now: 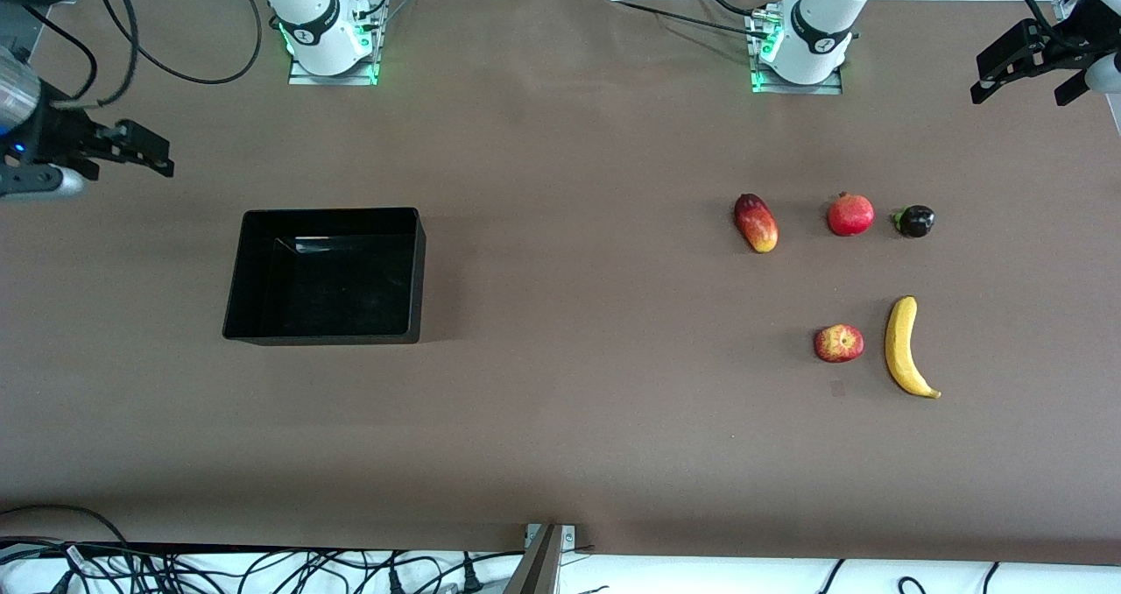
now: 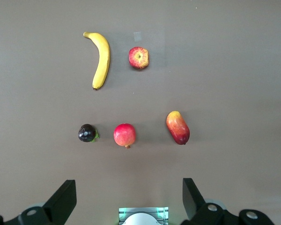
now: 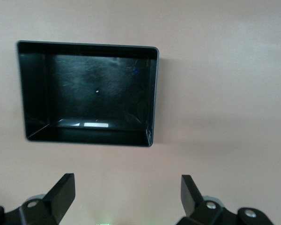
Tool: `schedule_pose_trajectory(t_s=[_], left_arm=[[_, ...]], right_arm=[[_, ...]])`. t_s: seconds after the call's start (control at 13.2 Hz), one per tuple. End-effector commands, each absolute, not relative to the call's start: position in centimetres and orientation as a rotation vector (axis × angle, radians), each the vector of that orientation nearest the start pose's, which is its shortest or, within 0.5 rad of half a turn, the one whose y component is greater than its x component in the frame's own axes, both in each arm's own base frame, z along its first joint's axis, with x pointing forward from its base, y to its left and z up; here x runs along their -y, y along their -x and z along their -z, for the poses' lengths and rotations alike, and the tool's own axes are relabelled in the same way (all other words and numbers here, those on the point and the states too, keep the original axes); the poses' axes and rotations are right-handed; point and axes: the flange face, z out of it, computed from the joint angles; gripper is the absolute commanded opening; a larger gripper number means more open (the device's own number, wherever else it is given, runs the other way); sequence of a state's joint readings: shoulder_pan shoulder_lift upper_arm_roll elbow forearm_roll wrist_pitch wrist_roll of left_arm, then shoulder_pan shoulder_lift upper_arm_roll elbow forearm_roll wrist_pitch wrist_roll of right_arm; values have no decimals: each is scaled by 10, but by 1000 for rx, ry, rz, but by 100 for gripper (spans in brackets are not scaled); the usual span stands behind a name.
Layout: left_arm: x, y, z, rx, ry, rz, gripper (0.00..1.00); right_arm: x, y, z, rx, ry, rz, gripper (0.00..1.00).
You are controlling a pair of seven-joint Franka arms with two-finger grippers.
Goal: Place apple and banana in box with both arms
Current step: 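Reach the right gripper to the black box wall and grasp it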
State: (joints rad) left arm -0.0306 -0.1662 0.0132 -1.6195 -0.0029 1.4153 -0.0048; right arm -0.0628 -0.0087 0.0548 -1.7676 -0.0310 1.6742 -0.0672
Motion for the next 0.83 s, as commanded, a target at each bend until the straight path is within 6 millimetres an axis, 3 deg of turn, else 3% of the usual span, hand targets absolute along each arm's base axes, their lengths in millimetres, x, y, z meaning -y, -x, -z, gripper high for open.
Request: schedule_pose_trajectory(t_s=[0.0,0.15,0.3,0.53,0.75], left_arm=[[8,-484,-678,-25,3167,-54,100],[8,-484,-678,-25,3167,-54,100],[8,-484,-678,-25,3167,-54,100],[8,-484,-678,-25,3167,-56,100],[8,-484,-677,-25,3167,-56,100]], right_arm=[[24,-555,-464,52,3180,-188,100],[52,-572,-405,-16,3169,-258,100],[66,-577,-350,-47,3167,-264,100],[84,-552,-272,-91,3168,-186,100],[84,-535,-235,-106,3164,-156,99]])
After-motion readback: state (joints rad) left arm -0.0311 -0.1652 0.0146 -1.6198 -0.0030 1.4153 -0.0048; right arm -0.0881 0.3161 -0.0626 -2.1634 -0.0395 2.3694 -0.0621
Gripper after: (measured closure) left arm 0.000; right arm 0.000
